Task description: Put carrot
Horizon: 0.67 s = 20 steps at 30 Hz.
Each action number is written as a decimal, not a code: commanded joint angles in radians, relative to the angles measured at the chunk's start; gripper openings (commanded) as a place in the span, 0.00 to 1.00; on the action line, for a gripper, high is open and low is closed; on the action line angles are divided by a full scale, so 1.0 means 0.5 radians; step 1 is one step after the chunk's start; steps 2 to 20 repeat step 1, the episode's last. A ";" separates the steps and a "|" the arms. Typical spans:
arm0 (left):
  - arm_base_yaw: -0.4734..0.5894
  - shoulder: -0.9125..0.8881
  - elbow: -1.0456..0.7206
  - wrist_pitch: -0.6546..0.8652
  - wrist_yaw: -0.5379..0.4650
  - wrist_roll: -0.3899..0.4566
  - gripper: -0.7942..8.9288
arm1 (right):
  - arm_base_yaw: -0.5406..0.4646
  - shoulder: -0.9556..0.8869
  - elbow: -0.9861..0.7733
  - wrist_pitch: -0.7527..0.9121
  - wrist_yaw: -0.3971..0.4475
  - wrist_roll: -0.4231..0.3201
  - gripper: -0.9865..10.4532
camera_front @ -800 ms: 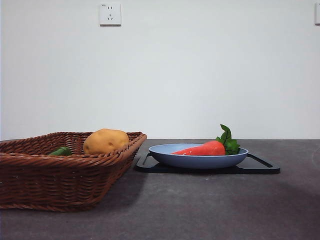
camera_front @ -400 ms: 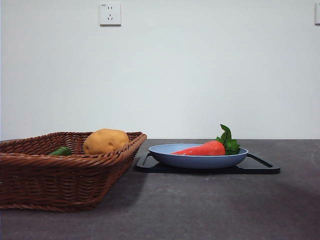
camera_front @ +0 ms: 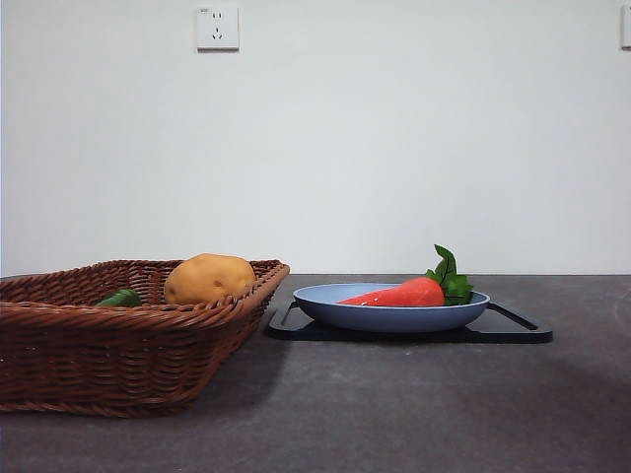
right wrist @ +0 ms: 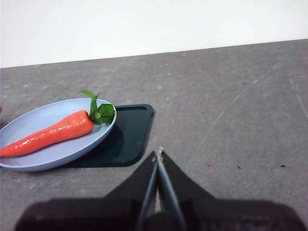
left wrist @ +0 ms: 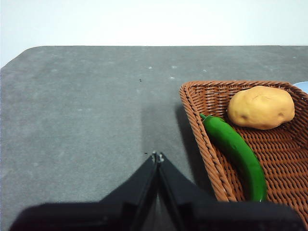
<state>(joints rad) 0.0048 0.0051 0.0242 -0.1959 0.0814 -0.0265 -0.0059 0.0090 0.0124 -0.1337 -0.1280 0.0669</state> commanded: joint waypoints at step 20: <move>0.006 -0.007 -0.022 0.010 0.001 0.007 0.09 | 0.001 -0.005 -0.008 0.020 0.007 0.017 0.09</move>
